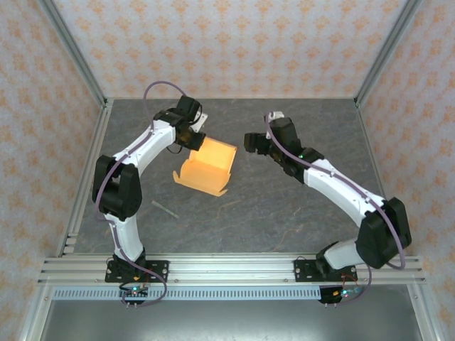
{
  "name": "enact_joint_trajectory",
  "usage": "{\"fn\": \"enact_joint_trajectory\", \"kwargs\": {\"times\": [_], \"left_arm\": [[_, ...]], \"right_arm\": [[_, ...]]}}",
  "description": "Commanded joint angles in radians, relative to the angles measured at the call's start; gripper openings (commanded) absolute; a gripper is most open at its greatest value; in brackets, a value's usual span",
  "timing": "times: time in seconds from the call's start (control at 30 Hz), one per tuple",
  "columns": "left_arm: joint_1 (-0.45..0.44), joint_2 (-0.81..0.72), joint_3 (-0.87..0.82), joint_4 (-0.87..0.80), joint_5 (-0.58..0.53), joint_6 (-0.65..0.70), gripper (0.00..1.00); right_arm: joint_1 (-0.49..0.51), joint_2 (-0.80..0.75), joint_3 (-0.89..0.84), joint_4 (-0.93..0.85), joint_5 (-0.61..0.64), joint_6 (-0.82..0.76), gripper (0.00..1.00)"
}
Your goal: Fold the paper box
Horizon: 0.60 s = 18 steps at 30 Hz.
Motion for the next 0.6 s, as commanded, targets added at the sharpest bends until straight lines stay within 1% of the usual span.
{"fn": "enact_joint_trajectory", "kwargs": {"times": [0.0,0.2,0.33,0.57], "left_arm": [[0.007,0.046,0.098,-0.260,0.084,0.147,0.00],[-0.019,0.183,0.225,-0.476,0.028,0.231,0.00],[-0.044,0.268,0.314,-0.559,-0.002,0.258,0.00],[-0.086,0.488,0.566,-0.727,-0.088,0.277,0.00]], "right_arm": [[0.002,-0.065,-0.069,-0.044,0.055,0.011,0.86],[-0.002,-0.103,-0.140,-0.045,0.086,0.005,0.86],[-0.004,-0.105,-0.150,-0.043,0.088,0.010,0.86],[-0.004,-0.117,-0.159,-0.057,0.122,0.013,0.86]]}}
